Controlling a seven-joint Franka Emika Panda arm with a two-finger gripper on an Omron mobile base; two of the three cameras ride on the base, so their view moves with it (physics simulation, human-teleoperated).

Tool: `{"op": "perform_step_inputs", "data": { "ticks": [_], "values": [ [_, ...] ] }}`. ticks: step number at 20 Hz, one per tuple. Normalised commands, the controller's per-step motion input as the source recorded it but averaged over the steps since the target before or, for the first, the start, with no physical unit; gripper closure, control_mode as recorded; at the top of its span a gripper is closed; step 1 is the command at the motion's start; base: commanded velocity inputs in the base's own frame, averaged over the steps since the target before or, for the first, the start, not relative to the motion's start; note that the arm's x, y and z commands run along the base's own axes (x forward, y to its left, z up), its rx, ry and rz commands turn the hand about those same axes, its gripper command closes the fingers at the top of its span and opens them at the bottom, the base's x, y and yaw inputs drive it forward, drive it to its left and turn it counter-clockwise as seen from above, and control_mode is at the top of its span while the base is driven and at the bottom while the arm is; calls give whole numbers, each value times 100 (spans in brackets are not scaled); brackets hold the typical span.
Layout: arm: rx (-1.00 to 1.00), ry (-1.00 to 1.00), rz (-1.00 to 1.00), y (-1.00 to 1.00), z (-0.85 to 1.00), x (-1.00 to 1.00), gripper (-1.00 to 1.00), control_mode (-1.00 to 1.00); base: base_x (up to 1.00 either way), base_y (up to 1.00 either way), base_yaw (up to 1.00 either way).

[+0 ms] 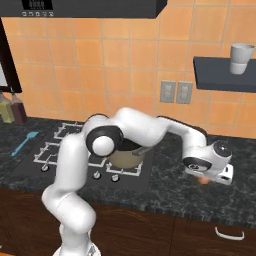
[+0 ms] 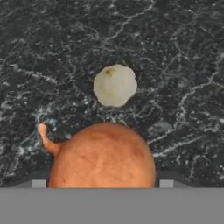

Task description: Put the garlic and onion in the pot. Retrieve the spatula and lightly stir the vegetables in the pot.

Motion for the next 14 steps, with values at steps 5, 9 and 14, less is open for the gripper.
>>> {"op": "perform_step_inputs", "data": {
  "ticks": [5, 9, 14],
  "values": [
    [1, -23, 2, 49, 100, -29, 100, -100, 0, 0, 0],
    [0, -2, 5, 67, 100, -1, 100, -100, 0, 0, 0],
    [0, 4, 5, 82, 100, 0, 100, -100, 0, 0, 0]
  ]
}}
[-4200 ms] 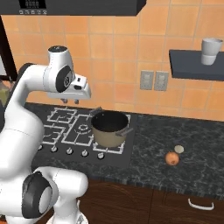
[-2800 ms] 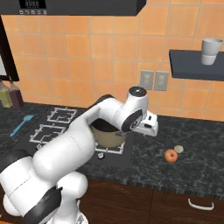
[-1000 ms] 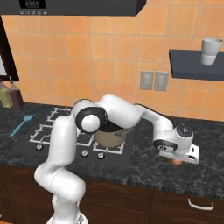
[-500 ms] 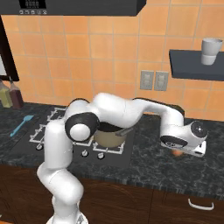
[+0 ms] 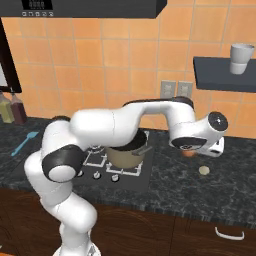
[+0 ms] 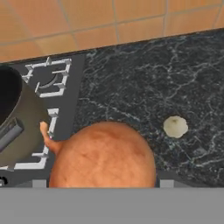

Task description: Put the garlic and onion in the pot. Retrieve the spatula and lightly stir the vegetables in the pot.

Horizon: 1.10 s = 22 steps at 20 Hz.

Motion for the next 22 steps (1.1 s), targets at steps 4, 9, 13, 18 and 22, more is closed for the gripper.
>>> {"op": "perform_step_inputs", "data": {
  "ticks": [4, 9, 13, 18, 22],
  "values": [
    [0, 15, 4, 100, 95, 3, 100, -100, 0, 0, 0],
    [-4, 20, 2, 100, 44, 44, 100, -100, 0, 0, 0],
    [-5, 29, 2, 100, 1, 56, 100, -100, 0, 0, 0],
    [-2, 22, 0, 97, -12, 72, 100, -100, 0, 0, 0],
    [-1, 18, 0, 81, -57, 78, 100, -100, 0, 0, 0]
  ]
}}
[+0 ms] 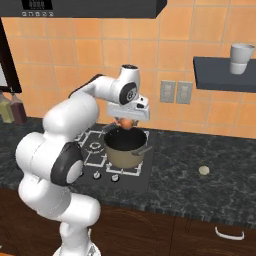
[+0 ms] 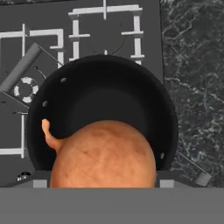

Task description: Put the garlic and onion in the pot. Retrieve the spatula and lightly stir the vegetables in the pot.

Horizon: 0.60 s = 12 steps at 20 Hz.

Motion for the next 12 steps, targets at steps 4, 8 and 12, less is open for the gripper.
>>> {"op": "perform_step_inputs", "data": {
  "ticks": [4, 8, 12],
  "values": [
    [-6, 14, 0, 46, -84, 39, 100, -100, 0, 0, 0],
    [-7, 6, 0, 7, -94, 18, 100, -100, 0, 0, 0],
    [-2, -5, 0, 0, -60, -1, 100, -100, 0, 0, 0]
  ]
}}
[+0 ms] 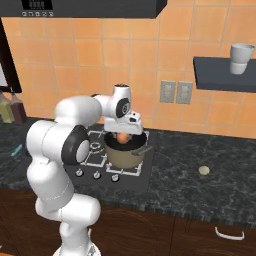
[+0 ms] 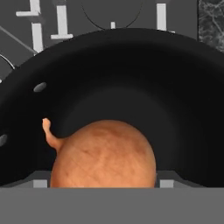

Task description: Put the garlic and onion in the pot. Retrieve the spatula and lightly stir the vegetables in the pot.

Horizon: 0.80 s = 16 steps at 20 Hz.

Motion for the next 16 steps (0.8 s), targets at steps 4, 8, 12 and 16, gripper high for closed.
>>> {"op": "perform_step_inputs", "data": {
  "ticks": [4, 8, 12, 16],
  "values": [
    [0, -7, 0, -3, -53, 0, -100, -100, 0, 0, 0],
    [0, -18, 0, -14, -21, -2, -100, -100, 0, 0, 0],
    [0, -18, 0, -29, 8, -34, -100, -100, 0, 0, 0],
    [0, -6, 0, -9, 42, -34, -100, -100, 0, 0, 0]
  ]
}}
